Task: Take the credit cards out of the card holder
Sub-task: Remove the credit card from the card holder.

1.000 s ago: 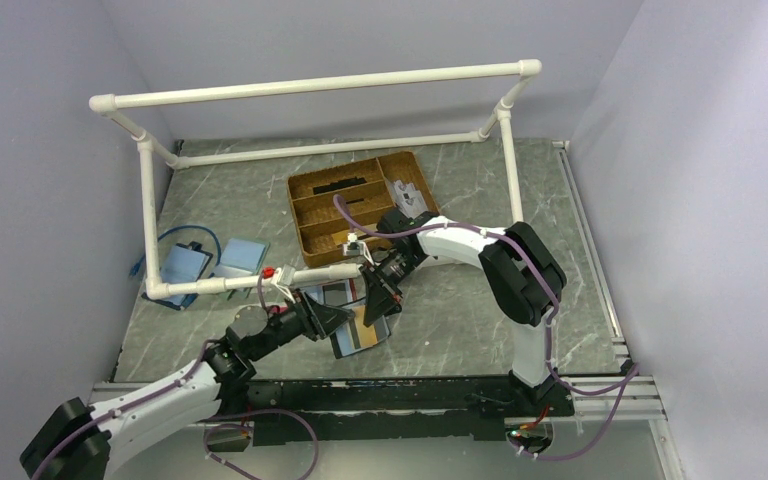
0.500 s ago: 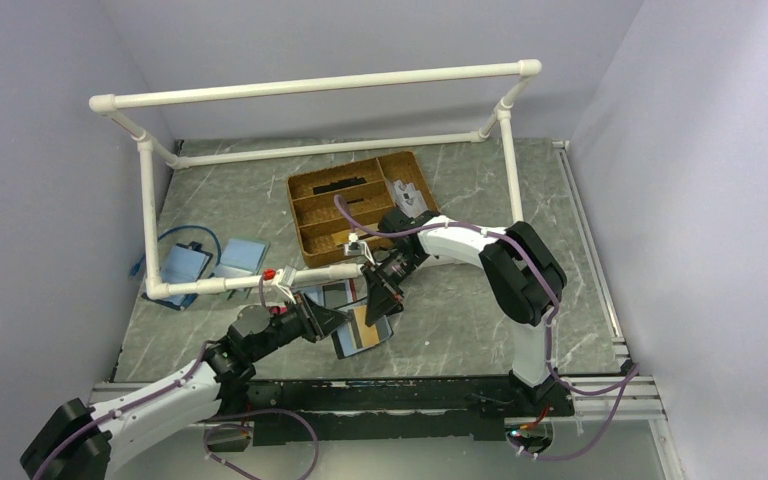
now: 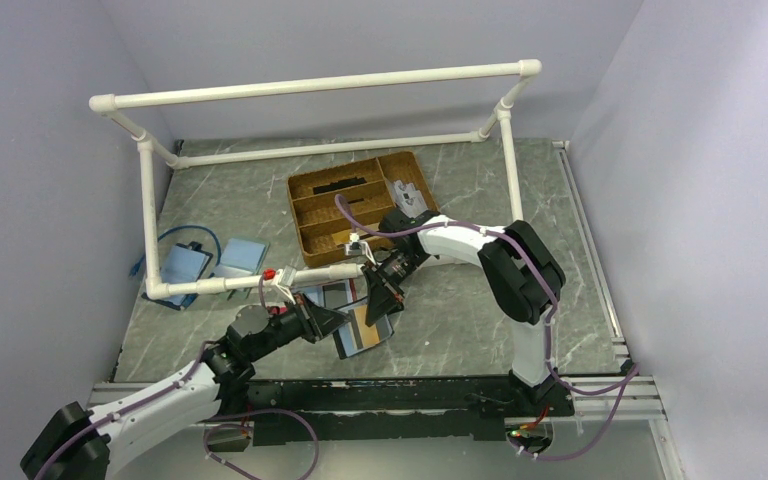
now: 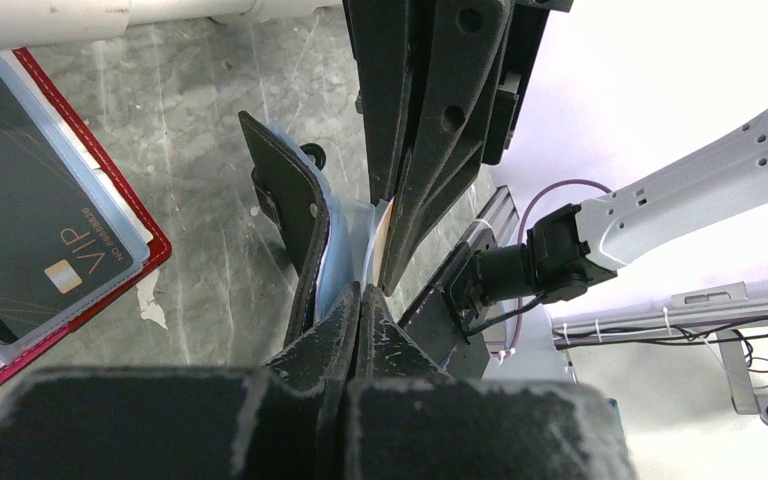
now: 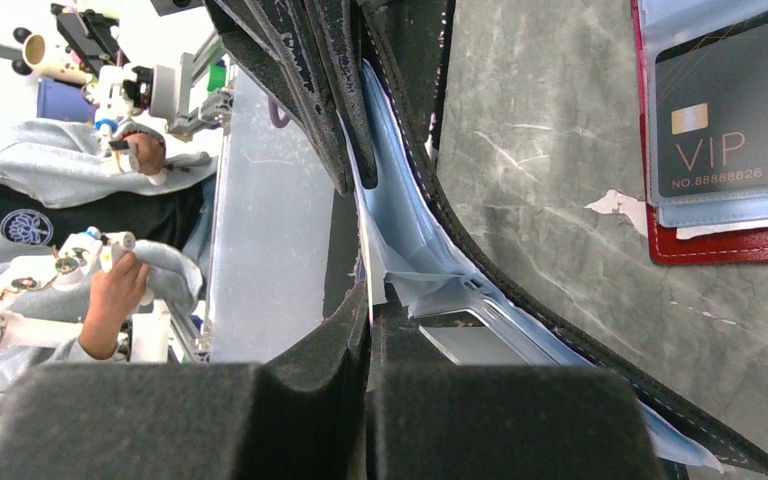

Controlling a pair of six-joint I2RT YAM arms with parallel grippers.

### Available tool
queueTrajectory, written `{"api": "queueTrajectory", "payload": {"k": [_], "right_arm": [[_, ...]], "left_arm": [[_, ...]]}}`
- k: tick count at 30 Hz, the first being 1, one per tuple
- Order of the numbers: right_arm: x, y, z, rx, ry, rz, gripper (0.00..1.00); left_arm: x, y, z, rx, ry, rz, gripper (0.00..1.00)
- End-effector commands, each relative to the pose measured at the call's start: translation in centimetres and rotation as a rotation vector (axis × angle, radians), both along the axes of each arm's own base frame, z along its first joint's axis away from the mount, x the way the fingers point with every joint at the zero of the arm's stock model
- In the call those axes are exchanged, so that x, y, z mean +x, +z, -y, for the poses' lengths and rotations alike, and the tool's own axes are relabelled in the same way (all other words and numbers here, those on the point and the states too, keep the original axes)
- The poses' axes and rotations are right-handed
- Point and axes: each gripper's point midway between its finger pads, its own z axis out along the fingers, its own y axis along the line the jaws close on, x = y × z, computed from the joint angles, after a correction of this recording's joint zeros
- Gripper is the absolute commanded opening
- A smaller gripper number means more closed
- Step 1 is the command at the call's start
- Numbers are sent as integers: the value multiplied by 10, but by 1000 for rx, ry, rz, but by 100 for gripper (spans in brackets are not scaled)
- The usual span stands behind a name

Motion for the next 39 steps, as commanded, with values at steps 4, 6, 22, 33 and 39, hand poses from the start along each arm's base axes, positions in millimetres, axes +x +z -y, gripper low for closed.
{"api": "queueTrajectory", "payload": {"k": [4, 6, 22, 33, 39], "right_arm": [[12, -1, 2, 30, 5, 46, 0], [11, -2, 3, 30, 11, 48, 0], [12, -12, 16, 28, 54, 80, 0], [11, -13, 18, 25, 62, 88, 0], [12, -16, 18, 14, 64, 95, 0]], "left_arm": [[-11, -24, -5, 47, -38, -32, 0], [-12, -26, -5, 57, -43, -38, 0], [-14, -35, -9, 105, -55, -44, 0], [-16, -39, -15, 131, -45, -49, 0], [-16, -40, -17, 139, -37, -55, 0]]}}
